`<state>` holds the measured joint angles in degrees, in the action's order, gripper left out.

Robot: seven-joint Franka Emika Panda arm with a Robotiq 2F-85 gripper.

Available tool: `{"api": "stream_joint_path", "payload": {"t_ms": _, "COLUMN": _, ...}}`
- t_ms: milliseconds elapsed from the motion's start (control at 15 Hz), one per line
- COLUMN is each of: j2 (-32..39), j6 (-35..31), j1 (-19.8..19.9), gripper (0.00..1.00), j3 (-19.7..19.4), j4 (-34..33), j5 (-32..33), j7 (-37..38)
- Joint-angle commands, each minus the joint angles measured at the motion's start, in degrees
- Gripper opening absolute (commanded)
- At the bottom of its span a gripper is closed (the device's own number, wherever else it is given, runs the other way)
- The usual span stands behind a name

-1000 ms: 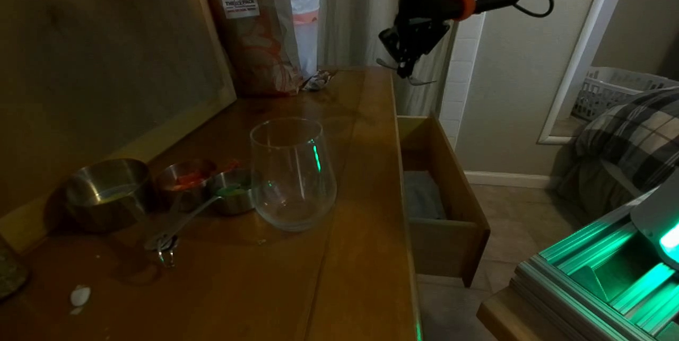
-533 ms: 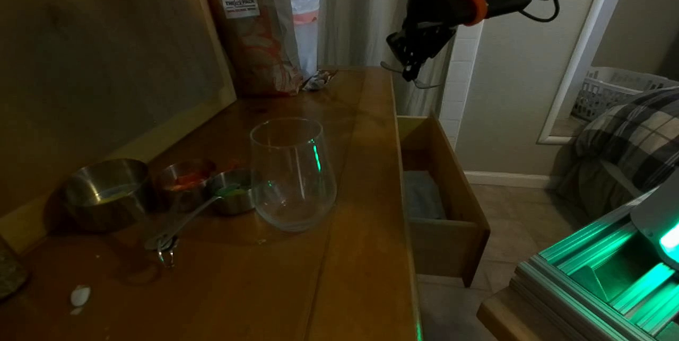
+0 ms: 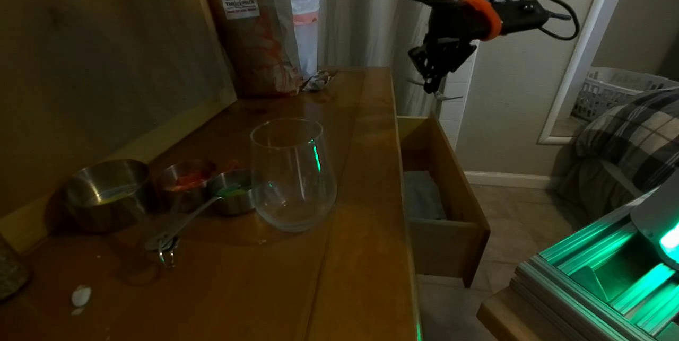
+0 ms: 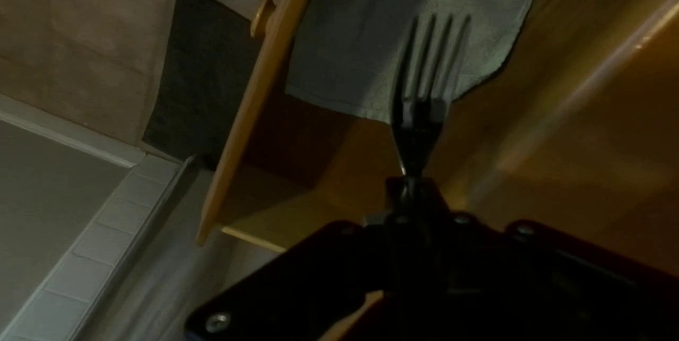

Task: Open the top drawer and put the folk inside then close the drawer

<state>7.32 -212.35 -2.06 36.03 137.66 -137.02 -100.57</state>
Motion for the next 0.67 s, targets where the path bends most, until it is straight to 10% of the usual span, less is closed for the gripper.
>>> {"api": "stream_joint_path", "payload": {"t_ms": 0, "j2": -2.15, "j6": 8.06, "j1": 3.57, "gripper": 0.02, "j3": -0.67, "j4": 5.42, "j5": -3.46, "j7": -3.48}}
{"api": "stream_joint_path", "payload": {"t_ms": 600, "j2": 1.92, "j6": 25.47, "j1": 7.41, "gripper": 0.02, "j3": -2.54, "j4": 11.36, "j5": -1.64, "j7": -1.41}}
